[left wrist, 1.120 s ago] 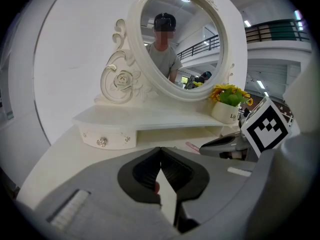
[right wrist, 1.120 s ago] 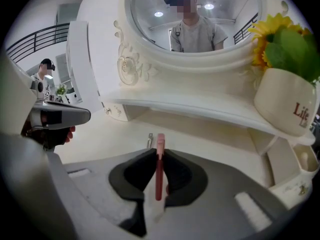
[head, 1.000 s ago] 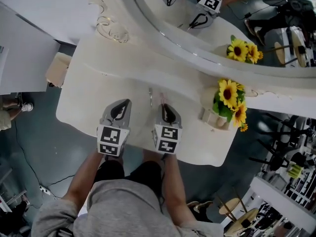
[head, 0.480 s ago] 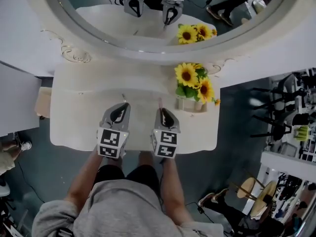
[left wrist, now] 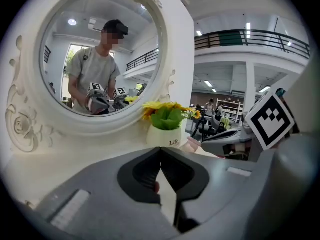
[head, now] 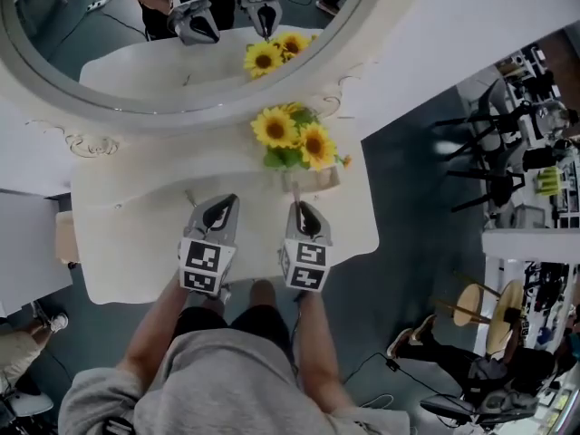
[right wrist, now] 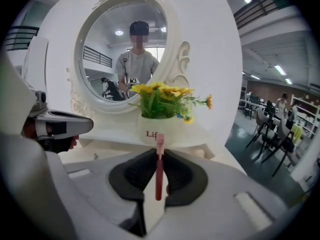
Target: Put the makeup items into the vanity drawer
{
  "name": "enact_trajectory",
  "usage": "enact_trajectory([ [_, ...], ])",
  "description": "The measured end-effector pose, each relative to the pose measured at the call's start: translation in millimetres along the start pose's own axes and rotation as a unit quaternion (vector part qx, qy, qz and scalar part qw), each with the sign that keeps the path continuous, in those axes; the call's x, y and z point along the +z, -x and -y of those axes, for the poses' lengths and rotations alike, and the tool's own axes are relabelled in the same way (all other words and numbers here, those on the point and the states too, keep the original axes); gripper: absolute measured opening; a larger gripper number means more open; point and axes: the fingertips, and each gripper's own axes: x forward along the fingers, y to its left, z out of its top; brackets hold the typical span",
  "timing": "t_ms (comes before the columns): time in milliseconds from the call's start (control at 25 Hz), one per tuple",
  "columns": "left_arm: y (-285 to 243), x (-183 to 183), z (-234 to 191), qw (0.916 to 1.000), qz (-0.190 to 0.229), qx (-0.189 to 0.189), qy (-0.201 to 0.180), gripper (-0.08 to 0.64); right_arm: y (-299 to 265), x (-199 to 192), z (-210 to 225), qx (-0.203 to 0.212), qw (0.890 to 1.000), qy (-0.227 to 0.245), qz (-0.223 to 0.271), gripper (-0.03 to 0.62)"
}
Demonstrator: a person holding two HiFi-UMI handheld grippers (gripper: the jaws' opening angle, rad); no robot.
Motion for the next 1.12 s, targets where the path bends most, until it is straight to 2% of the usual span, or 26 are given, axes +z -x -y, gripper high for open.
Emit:
enact_trajectory([
  [240,-19,5,25,0.9996,-0.005,-0.025,-0.009,0.011,5,-8,43,-0.036,0.999,-0.008,-0.018,0.051],
  [360,-28,7,33,0.9994,-0.008,-0.032,-0.01,0.011,4,-10,58,-0.042,0.999,-0.009,-0.024,0.051],
  [680,-52,4,41,0.9994,-0.019,-0.029,-0.004,0.011,-18,-18,77,-0.028,0.998,-0.001,-0.049,0.051],
  [1120,-71,-8,30,0.9991,-0.04,0.001,0.016,0.011,-54,-28,76,0.011,0.994,0.01,-0.105,0.048],
])
